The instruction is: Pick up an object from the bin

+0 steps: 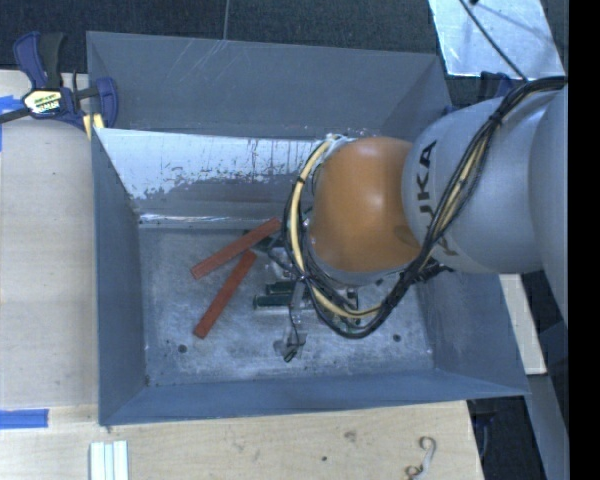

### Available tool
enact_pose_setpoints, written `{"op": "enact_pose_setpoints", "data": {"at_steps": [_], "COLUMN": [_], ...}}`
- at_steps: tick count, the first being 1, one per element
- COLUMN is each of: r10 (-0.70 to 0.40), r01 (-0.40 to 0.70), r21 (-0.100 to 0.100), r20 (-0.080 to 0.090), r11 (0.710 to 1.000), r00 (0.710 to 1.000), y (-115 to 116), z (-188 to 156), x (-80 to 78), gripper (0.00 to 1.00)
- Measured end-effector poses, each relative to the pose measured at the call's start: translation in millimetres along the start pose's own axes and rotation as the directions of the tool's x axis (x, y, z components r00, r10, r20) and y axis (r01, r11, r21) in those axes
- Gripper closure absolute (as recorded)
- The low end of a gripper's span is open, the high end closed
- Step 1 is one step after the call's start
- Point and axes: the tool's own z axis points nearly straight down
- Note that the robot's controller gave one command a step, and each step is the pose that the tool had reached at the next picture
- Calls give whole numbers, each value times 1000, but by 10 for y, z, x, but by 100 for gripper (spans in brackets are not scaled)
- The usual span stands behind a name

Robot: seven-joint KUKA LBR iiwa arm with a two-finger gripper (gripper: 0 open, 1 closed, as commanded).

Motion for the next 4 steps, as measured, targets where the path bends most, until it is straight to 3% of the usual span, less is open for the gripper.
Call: {"op": "enact_pose_setpoints", "data": {"at_steps": [1, 2, 3, 4], "r10": [-105, -13, 74, 73], "r01": [105, 13, -74, -73], "r21": [2, 1, 1, 1], "r20": [2, -1, -2, -3], "r11": [994, 1000, 997, 997], "r00": [994, 1000, 997, 997], "y": [-276, -410, -378, -424], "z": [403, 413, 413, 730], "x": [-495, -467, -457, -441], "gripper": [0, 0, 0, 0]}}
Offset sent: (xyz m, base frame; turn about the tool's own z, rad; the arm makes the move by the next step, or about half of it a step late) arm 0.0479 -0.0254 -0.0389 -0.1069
